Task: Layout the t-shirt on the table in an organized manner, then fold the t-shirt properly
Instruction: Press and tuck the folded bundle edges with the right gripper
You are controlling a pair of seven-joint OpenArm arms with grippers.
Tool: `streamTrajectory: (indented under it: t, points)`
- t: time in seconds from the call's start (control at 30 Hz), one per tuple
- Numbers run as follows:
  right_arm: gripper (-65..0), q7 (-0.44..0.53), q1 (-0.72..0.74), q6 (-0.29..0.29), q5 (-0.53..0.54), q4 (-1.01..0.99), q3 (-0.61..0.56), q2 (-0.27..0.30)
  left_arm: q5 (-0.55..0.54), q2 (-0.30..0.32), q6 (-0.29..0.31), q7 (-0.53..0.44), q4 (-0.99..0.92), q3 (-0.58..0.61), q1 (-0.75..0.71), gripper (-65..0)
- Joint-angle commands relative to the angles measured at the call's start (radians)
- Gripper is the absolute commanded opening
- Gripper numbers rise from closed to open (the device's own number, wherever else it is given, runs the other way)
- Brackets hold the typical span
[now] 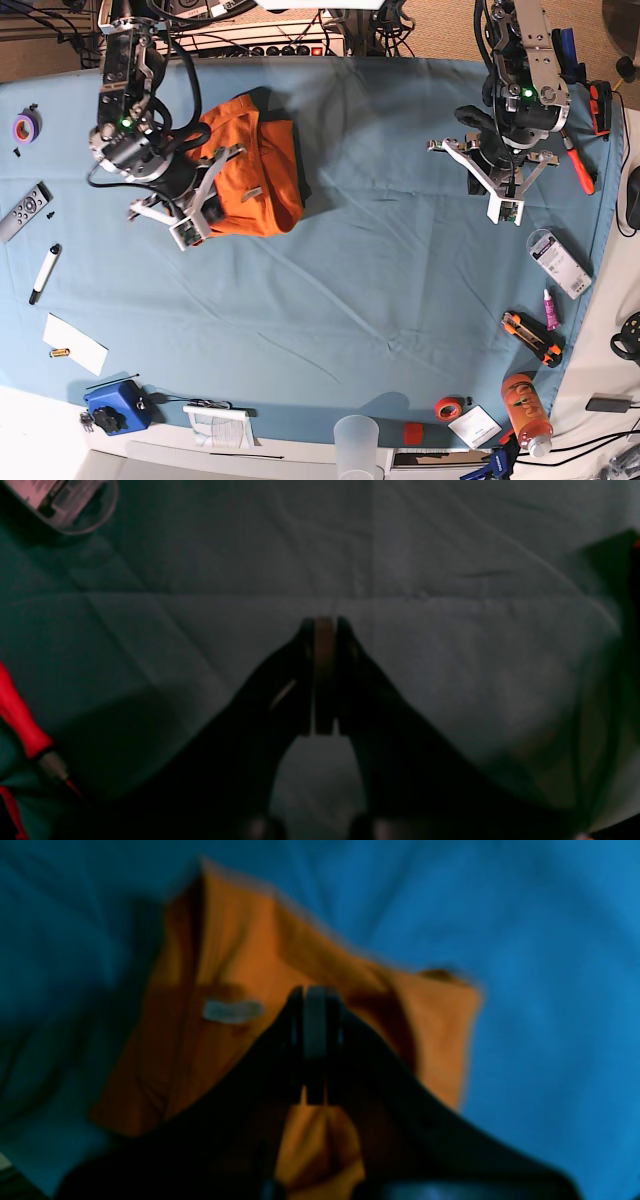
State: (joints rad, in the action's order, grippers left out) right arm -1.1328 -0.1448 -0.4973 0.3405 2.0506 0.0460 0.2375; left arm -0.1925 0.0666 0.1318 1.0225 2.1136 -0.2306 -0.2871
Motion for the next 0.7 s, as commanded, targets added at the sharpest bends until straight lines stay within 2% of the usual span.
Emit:
streamTrajectory:
  t: [0.0, 0.1, 0.3, 0.53, 0.67]
  points:
    - [-65.0, -0.008, 0.005, 0.000, 0.003, 0.038, 0.027, 0.010, -0.003, 0.003, 0.001, -0.019, 0.018, -0.001, 0.005, -65.0]
    - [-65.0, -0.031, -0.008, 0.000, 0.003, 0.076, 0.106, 0.010, -0.003, 0.003, 0.001, -0.012, 0.017, -0.001, 0.004, -65.0]
    - [-65.0, -0.016, -0.118, -0.001, 0.003, 0.069, 0.243, 0.010, -0.003, 0.003, 0.001, -0.013, 0.017, -0.001, 0.004, -65.0]
    - [-65.0, 0.041, -0.162, -0.001, 0.003, -0.103, 0.249, 0.009, -0.002, 0.003, 0.001, -0.010, 0.017, -0.001, 0.003, -65.0]
    - [-65.0, 0.024, -0.143, -0.003, 0.003, -0.134, 0.250, 0.010, 0.005, 0.003, 0.001, -0.006, 0.017, -0.001, 0.002, -65.0]
